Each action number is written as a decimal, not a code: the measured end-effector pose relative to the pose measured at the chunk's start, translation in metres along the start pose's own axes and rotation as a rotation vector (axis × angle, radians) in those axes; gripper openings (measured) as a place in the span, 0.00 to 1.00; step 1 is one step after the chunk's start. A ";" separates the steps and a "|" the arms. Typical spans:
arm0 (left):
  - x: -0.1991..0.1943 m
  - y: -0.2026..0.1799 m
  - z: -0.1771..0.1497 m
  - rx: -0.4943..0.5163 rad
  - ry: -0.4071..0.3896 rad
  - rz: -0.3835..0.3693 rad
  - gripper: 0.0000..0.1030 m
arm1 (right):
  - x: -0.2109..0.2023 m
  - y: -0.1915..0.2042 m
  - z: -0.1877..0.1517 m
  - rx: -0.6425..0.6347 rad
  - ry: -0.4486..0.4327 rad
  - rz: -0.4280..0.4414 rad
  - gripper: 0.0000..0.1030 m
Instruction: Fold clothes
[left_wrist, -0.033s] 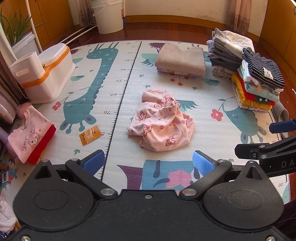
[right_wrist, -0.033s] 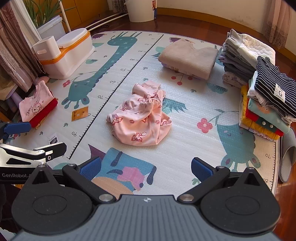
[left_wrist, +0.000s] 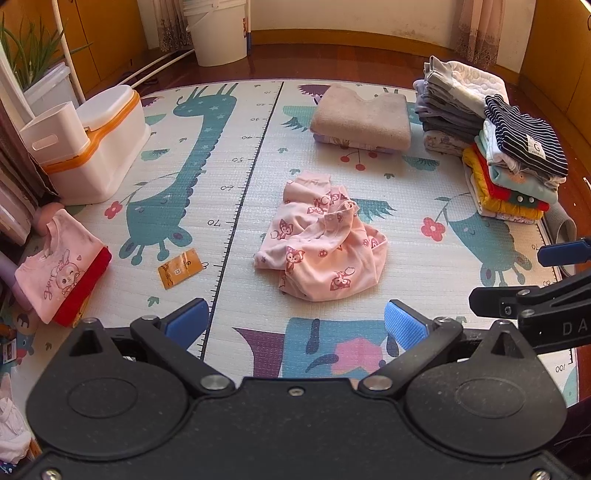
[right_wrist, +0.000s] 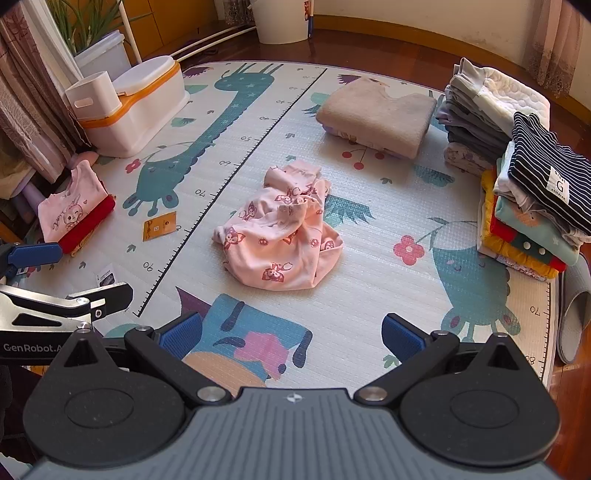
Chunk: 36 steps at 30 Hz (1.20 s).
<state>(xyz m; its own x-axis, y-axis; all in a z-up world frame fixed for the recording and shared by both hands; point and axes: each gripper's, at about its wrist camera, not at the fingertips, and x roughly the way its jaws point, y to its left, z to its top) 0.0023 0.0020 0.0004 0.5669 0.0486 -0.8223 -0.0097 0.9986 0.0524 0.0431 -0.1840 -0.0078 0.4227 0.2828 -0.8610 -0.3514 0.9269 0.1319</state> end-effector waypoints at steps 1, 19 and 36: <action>0.001 0.001 0.001 -0.007 0.007 -0.007 1.00 | 0.000 0.000 0.001 -0.002 0.000 -0.004 1.00; 0.004 0.007 -0.003 -0.037 0.010 -0.009 1.00 | 0.001 0.001 0.000 -0.007 0.002 -0.002 1.00; 0.005 0.009 -0.003 -0.039 0.013 -0.007 1.00 | 0.002 0.002 -0.001 -0.012 0.003 -0.002 1.00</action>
<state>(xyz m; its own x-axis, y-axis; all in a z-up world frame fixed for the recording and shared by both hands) 0.0022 0.0111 -0.0053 0.5562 0.0416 -0.8300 -0.0376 0.9990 0.0249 0.0424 -0.1821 -0.0096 0.4210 0.2806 -0.8625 -0.3609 0.9242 0.1245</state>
